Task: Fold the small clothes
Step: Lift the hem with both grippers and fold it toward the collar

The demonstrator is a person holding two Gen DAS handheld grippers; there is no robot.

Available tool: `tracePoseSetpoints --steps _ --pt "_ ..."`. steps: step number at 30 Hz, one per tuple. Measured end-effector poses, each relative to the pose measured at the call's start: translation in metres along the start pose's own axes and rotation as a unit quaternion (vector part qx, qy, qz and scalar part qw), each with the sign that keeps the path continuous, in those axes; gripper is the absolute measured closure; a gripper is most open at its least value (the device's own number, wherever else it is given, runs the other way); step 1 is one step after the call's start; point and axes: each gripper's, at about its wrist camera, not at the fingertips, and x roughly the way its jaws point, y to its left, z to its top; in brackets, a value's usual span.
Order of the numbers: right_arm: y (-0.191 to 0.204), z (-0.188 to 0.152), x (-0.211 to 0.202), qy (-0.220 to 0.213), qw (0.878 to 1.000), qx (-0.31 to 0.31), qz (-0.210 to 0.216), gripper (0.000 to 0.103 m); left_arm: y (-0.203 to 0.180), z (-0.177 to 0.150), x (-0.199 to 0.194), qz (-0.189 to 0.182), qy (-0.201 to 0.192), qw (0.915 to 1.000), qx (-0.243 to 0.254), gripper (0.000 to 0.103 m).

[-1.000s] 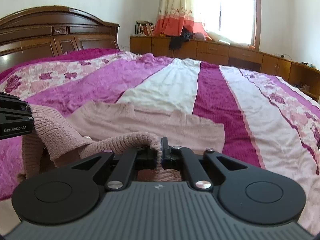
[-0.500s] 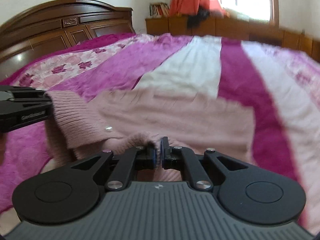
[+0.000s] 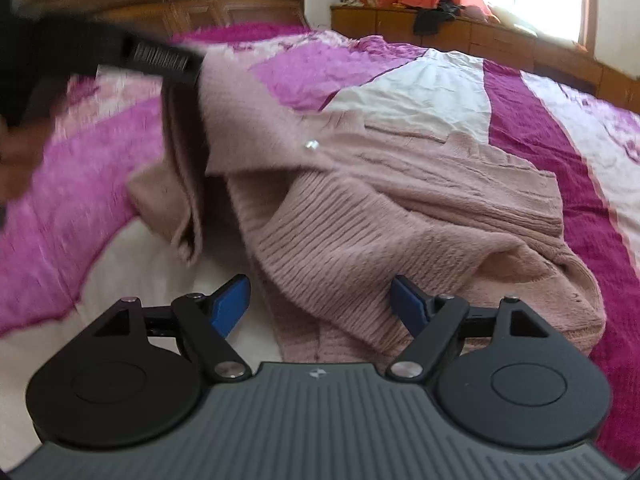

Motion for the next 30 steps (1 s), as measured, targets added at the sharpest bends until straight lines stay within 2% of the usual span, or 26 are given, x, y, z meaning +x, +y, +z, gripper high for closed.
tracePoseSetpoints --steps 3,5,8,9,10,12,13,16,21,30 --pt "0.013 -0.008 0.013 0.021 0.997 -0.047 -0.052 0.020 0.000 0.000 0.000 -0.001 0.000 1.0000 0.000 0.096" --pt "0.016 -0.013 0.018 0.020 0.994 -0.064 -0.086 0.020 0.000 -0.002 -0.001 -0.002 0.000 1.0000 -0.001 0.096" --pt "0.012 -0.015 0.021 0.014 0.992 -0.036 -0.120 0.024 -0.001 -0.006 -0.001 -0.001 0.004 1.0000 0.001 0.096" --pt "0.009 -0.015 0.021 0.013 0.992 -0.025 -0.126 0.036 -0.001 -0.007 -0.001 0.001 0.005 1.0000 0.001 0.096" --pt "0.007 -0.015 0.020 0.012 0.990 -0.017 -0.139 0.055 0.000 -0.009 -0.001 0.002 0.007 1.0000 0.001 0.096" --pt "0.003 -0.013 0.017 0.005 0.988 -0.012 -0.154 0.077 0.001 -0.012 -0.001 0.001 0.011 0.9999 -0.004 0.096" --pt "-0.001 -0.012 0.014 0.001 0.988 -0.004 -0.152 0.081 0.002 -0.013 -0.001 0.000 0.013 0.9999 -0.008 0.096" --pt "-0.011 -0.003 -0.002 -0.030 0.987 0.015 -0.158 0.084 0.004 -0.011 -0.003 0.000 0.009 0.9999 -0.010 0.096" --pt "-0.026 0.025 -0.027 -0.093 0.980 0.010 -0.177 0.084 0.006 0.000 -0.008 0.003 -0.012 0.9999 -0.010 0.096" --pt "-0.052 0.083 -0.030 -0.149 0.969 -0.022 -0.195 0.085 0.010 0.037 0.002 0.020 -0.055 0.9983 0.002 0.096"
